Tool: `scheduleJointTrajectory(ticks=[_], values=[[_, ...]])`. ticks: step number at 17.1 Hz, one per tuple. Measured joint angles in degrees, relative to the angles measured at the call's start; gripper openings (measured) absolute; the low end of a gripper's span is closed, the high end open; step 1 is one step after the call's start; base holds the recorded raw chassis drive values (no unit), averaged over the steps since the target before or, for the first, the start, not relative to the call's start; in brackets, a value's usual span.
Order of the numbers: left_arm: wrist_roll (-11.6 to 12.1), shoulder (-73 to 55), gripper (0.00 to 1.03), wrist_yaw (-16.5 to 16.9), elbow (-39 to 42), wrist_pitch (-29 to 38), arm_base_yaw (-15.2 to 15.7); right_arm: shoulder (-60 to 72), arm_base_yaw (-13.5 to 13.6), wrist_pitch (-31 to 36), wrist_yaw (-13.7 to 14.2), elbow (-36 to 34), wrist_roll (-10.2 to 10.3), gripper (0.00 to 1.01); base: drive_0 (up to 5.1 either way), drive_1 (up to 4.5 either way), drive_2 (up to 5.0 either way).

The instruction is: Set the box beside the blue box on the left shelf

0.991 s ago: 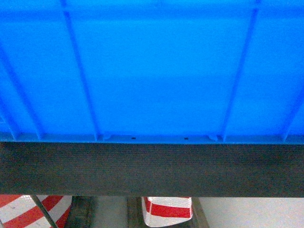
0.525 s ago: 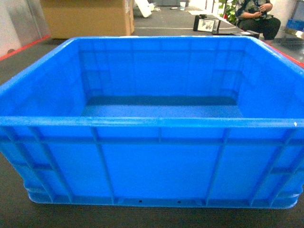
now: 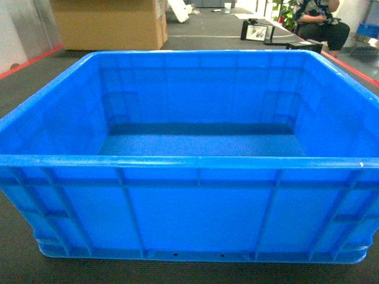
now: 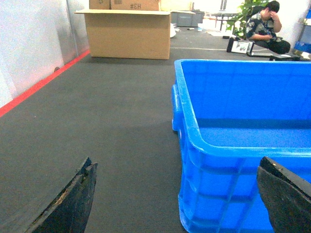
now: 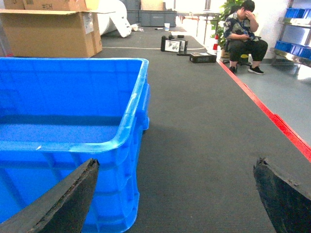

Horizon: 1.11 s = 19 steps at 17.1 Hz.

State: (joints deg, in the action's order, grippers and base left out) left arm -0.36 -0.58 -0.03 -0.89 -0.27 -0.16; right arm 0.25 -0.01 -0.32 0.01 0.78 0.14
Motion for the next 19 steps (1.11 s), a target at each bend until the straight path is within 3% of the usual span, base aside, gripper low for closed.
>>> scheduleJointTrajectory(ticks=[19], values=[[0.00, 0.00, 0.98, 0.00, 0.00, 0.00, 0.00, 0.00, 0.00, -0.02, 0.00, 0.00, 0.00, 0.98, 0.0, 0.00, 0.0]])
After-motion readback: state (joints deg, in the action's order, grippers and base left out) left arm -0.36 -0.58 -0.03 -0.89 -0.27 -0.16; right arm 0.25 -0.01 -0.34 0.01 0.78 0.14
